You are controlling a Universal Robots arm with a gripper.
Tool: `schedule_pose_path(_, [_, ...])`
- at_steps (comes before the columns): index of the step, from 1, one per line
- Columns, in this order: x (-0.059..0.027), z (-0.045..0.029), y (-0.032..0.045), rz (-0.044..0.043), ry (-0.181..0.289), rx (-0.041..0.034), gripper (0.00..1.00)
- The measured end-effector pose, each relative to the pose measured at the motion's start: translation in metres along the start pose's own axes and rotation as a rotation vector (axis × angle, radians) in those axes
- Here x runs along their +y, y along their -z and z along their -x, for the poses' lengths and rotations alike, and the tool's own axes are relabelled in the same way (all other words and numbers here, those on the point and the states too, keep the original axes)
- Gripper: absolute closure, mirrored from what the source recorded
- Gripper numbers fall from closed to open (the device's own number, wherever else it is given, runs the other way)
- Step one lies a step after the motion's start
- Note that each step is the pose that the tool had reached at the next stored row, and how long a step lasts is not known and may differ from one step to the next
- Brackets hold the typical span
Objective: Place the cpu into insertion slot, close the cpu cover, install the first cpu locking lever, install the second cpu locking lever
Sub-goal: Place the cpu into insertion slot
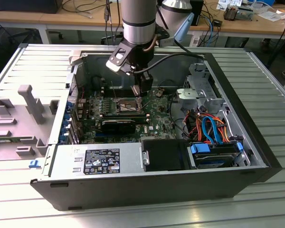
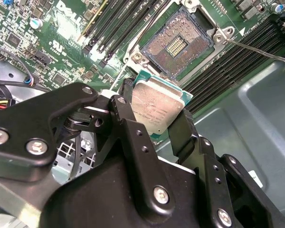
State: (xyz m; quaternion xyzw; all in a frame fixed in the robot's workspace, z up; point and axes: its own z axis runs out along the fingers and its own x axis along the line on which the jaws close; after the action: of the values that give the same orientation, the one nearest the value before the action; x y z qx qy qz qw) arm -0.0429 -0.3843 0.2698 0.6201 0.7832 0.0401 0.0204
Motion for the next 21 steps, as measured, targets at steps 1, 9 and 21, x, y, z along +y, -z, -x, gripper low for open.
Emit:
schedule_pose_path(1, [0.0000,0.0000,0.0000,0.0000,-0.003,-0.0003,0.45])
schedule_pose_path(9, [-0.0001,0.0000,-0.0003,0.0004,-0.024,-0.0021,0.45])
schedule_pose_path(21, [-0.0001,0.0000,-0.0006,0.0008,-0.043,-0.0038,0.45])
